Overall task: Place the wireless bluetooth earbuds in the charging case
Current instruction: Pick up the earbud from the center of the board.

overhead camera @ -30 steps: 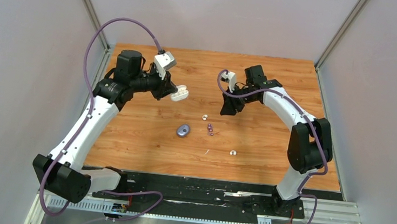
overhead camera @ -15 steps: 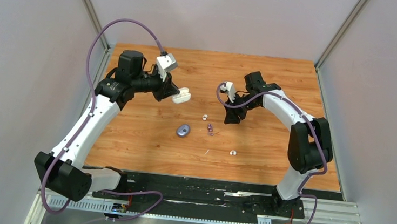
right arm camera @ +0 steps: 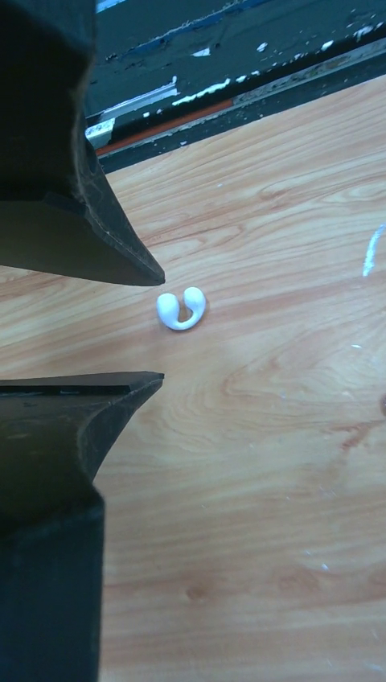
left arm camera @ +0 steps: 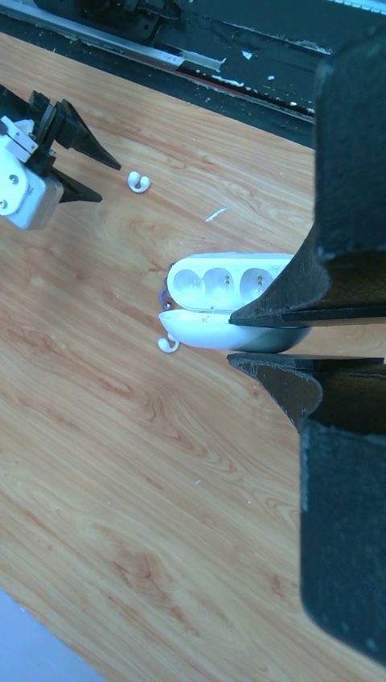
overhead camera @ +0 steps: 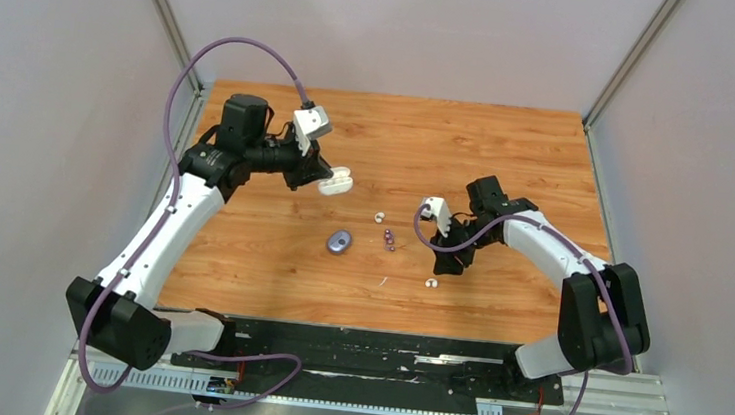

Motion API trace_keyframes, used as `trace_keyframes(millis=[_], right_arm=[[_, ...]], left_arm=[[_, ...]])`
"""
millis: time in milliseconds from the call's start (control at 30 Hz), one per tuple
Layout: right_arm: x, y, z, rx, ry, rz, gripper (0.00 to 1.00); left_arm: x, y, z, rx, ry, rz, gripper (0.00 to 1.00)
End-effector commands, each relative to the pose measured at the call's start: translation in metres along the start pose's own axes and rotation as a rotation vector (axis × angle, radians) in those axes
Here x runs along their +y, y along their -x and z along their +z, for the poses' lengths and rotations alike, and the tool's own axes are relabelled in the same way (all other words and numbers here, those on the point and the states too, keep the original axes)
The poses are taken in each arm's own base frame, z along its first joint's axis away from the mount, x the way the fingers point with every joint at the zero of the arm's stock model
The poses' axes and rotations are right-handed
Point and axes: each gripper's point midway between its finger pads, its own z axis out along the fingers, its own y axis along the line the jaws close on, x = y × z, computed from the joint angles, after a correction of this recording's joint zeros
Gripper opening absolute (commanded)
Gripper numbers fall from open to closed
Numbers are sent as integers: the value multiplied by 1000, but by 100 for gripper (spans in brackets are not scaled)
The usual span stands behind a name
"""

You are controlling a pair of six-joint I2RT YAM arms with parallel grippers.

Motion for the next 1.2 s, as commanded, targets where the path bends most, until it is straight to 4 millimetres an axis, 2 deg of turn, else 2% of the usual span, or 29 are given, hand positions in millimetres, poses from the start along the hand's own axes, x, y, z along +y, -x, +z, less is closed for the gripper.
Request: trace_keyframes(millis=[0, 167, 400, 500, 600, 733, 800, 900, 1000, 1067, 1167], right_arm=[[-7, 0, 2, -8, -52, -16, 44], [-30, 21, 1, -45, -103, -6, 45], [-74, 89, 9, -177, -91, 43, 44], [-95, 108, 16, -202, -91, 14, 43], [-111, 122, 27, -221, -79, -25, 42], [-119, 135, 43, -227, -43, -143, 42], [-119, 131, 45, -195, -36, -178, 40], [-113, 115, 35, -145, -83, -161, 40], [-89, 92, 17, -109, -129, -71, 41], [-65, 79, 1, -107, -157, -24, 44], [-30, 54, -10, -104, -156, -13, 50]], left_arm=[[1, 26, -4, -63, -10, 60, 0], [0, 27, -4, -64, -16, 53, 0], [-1, 21, -10, -34, 3, 72, 0], [-2, 20, -16, -23, 17, 102, 0], [-3, 17, -19, -6, 24, 105, 0], [-1, 15, -25, 18, 48, 112, 0], [-1, 16, -28, 22, 60, 114, 0], [0, 18, -30, 25, 70, 118, 0], [1, 15, -29, 29, 78, 108, 0], [2, 14, -27, 22, 77, 100, 0], [4, 18, -24, 6, 78, 100, 0]])
